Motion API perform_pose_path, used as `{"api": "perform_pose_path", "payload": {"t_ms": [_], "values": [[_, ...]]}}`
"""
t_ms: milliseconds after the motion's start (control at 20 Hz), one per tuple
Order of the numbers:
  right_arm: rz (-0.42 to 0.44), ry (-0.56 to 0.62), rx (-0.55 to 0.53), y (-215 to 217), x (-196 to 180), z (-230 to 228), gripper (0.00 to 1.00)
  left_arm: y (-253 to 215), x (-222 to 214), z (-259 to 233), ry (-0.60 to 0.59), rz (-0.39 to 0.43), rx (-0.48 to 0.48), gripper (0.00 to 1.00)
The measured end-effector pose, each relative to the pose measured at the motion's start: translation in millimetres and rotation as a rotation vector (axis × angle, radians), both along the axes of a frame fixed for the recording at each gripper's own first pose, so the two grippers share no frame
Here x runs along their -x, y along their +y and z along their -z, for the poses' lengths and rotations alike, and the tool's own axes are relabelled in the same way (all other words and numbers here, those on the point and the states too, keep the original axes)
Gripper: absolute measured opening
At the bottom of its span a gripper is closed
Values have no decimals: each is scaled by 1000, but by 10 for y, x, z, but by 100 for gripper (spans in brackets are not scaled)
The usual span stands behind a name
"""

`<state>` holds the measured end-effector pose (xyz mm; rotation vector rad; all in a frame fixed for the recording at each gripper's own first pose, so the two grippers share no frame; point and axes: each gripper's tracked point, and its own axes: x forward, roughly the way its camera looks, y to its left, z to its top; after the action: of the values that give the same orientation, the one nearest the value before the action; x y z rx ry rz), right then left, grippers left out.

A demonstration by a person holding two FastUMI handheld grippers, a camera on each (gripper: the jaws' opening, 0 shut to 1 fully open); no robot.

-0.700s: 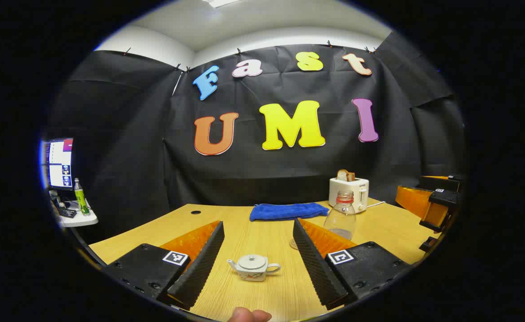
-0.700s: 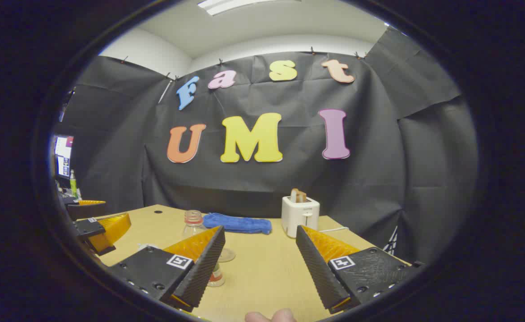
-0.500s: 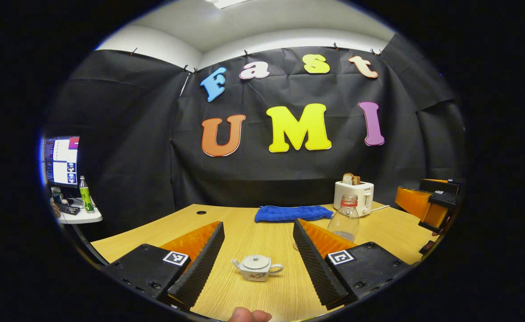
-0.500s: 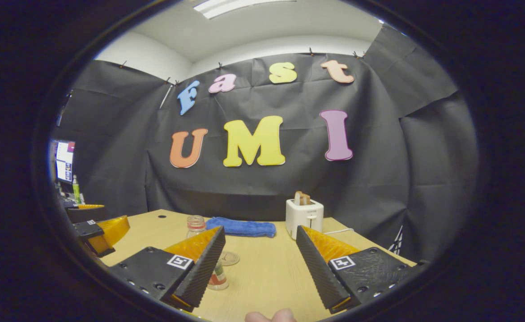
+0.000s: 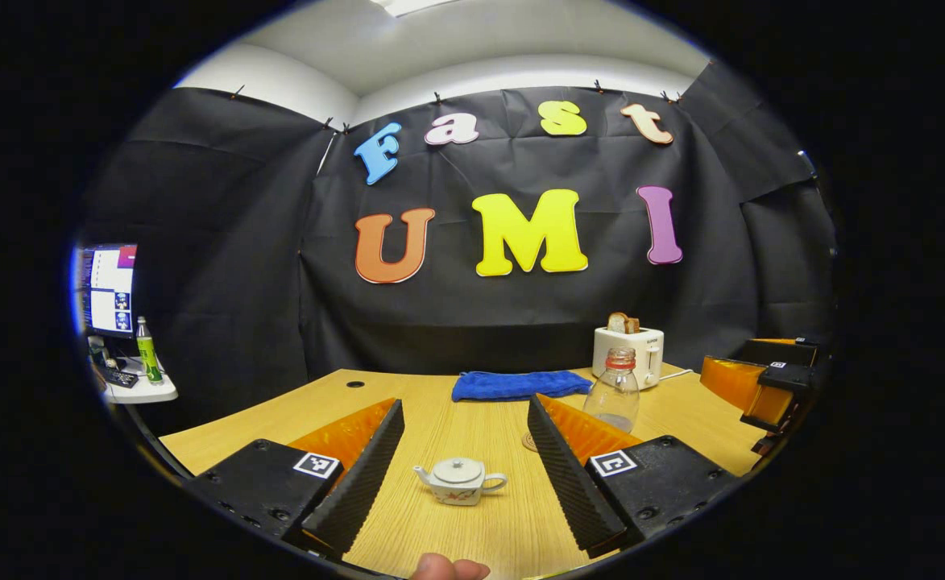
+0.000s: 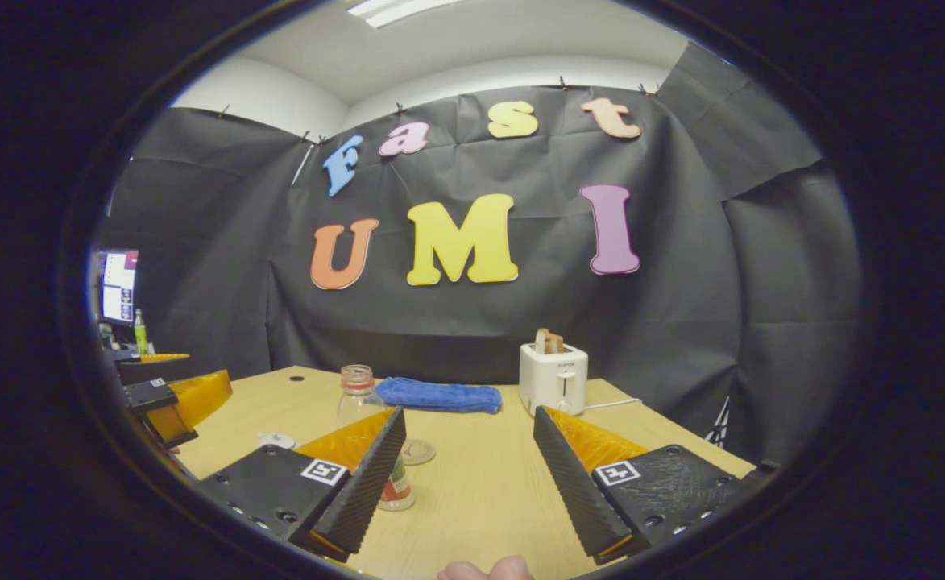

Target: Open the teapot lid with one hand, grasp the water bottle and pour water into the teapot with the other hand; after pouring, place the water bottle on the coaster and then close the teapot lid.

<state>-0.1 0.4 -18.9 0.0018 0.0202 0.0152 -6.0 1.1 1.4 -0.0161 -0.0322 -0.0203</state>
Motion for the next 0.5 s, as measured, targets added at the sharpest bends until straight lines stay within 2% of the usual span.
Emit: {"api": "perform_pose_path", "payload": {"t_ms": [500], "values": [[-32,12,2,214,-71,92,97,5,-43,295,61,61,4,97]]}}
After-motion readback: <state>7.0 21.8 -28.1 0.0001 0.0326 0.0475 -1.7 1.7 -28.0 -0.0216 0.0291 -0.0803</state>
